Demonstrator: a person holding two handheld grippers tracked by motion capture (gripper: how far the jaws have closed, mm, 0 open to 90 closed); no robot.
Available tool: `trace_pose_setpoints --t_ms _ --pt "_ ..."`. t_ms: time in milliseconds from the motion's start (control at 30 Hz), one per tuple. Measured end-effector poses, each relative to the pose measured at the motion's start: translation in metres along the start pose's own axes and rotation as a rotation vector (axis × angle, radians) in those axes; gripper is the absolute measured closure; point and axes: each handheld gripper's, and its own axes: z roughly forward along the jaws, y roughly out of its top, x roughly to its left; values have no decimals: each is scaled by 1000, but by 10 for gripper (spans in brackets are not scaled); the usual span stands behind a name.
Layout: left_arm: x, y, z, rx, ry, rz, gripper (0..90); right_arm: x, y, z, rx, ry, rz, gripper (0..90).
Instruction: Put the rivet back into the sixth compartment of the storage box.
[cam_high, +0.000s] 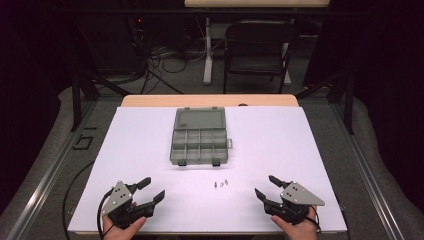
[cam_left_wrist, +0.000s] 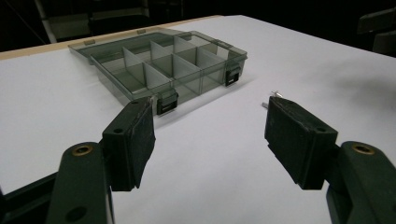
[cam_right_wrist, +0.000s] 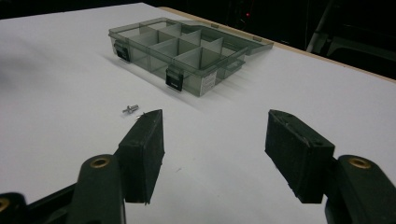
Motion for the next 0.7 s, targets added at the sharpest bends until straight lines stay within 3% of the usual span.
trace_pose_setpoints --t_ms 233,333,633,700 --pt "-3 0 3 33 -14 6 356 -2 0 0 6 -12 2 377" --pt "-6 1 3 48 -28 -13 397 0 2 0 7 -9 8 377" --pt "-9 11 12 96 -45 -22 407 1 1 0 20 -4 7 375" --pt "-10 13 17 113 -65 -27 419 0 1 1 20 -3 14 374"
